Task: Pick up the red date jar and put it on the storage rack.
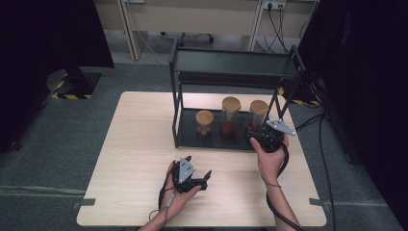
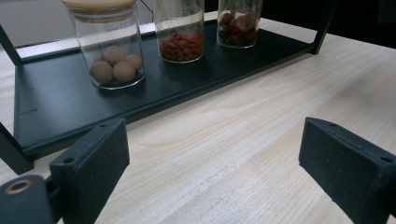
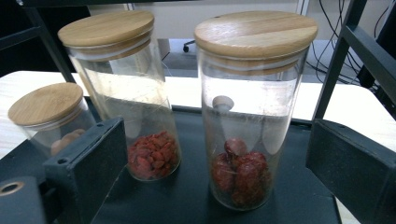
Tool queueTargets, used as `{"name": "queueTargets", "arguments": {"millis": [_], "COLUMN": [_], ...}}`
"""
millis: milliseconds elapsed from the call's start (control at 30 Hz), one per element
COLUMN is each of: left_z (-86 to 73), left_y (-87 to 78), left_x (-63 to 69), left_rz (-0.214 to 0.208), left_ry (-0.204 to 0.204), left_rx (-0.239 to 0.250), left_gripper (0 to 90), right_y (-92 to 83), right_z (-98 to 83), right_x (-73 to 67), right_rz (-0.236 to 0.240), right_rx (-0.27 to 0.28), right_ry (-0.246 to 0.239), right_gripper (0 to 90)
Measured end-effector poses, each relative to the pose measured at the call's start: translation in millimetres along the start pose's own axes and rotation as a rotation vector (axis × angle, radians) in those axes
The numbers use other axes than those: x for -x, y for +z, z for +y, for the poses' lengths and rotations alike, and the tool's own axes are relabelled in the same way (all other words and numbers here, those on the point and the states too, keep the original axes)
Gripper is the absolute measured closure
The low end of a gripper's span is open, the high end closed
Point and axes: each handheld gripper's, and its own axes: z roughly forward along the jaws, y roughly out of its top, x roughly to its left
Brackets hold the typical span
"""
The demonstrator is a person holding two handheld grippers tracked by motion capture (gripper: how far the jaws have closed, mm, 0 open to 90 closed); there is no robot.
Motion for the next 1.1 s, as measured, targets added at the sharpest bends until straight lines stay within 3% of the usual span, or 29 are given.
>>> {"name": "queueTargets", "arguments": {"millis": [1100], "left_z": [-0.1], "left_y": [-0.2], "left_x": [0.2], "left_rz": [0.001], "left_ry": [0.001], "left_rx": [0.002], "left_gripper": [8.2], "right_y": [-16.5], "right_z": [-18.0], "right_x": [-11.3], "right_rz": [0.051], "right_rx": [-0.02], "right_ry": [0.0], "right_gripper": [5.4]}}
